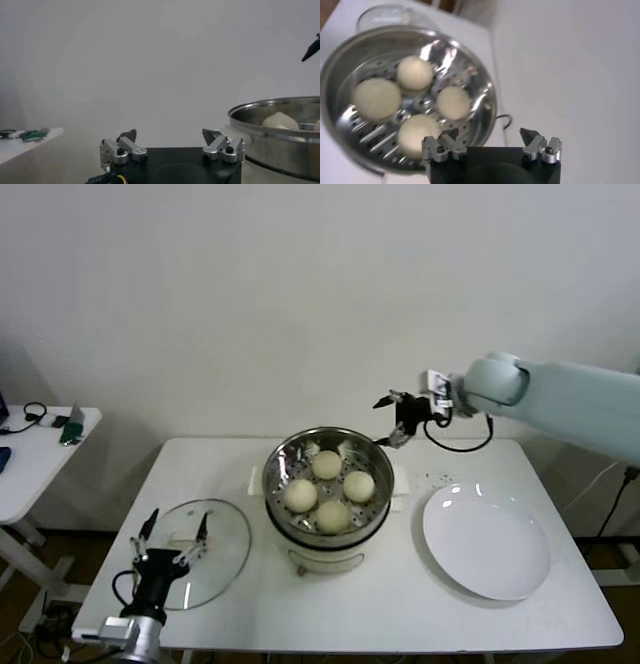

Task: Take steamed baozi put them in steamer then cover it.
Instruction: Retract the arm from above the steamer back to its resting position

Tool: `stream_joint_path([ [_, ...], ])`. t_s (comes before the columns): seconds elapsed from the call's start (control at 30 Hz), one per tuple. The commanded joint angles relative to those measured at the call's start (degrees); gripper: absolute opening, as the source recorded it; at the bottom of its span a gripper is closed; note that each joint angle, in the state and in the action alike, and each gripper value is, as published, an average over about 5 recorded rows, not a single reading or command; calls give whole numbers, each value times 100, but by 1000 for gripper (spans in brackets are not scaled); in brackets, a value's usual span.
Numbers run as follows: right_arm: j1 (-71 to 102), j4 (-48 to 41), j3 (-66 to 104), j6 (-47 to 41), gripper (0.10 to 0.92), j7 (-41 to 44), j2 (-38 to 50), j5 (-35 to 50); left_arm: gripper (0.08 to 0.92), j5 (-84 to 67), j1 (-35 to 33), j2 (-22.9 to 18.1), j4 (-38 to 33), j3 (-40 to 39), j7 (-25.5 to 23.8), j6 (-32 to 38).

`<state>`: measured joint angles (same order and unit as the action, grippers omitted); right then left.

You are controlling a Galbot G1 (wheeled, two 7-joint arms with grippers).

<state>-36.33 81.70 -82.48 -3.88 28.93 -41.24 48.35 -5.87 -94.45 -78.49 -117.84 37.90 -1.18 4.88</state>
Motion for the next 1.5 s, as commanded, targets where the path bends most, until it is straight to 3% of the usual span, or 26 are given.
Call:
stream_joint_path([
  [0.03,3401,640,3734,753,823,-1552,1645,-685,823,195,-23,-32,-102,-20,17,-23],
  [0.3,5938,1019,6266,1035,823,-2529,1786,-1302,823,1151,-96,-124,-238,-56,302,-342],
  [0.53,8480,1320,9099,981,823,-2856,1093,-1610,823,3760,-201,-83,-346,85,466,-919],
  [0.7,9627,1541,10215,926,823,-2935,402,-1775,823,5568,-247,-1,-374,124,529,-1255],
  [1.03,10901,1780,11496,934,823,-2947,-889,-2043,823,8096,-226,48,32,-9,655,-1314],
  [1.37,11613,1790,12053,930,823,-2842,-1363,-2146,823,8615,-146,-118,1081,-440,1584,-1219],
  [1.5,11753,1744,12202,931,823,-2737,-1442,-2203,823,8622,129,-159,1425,-570,1701,-1234],
])
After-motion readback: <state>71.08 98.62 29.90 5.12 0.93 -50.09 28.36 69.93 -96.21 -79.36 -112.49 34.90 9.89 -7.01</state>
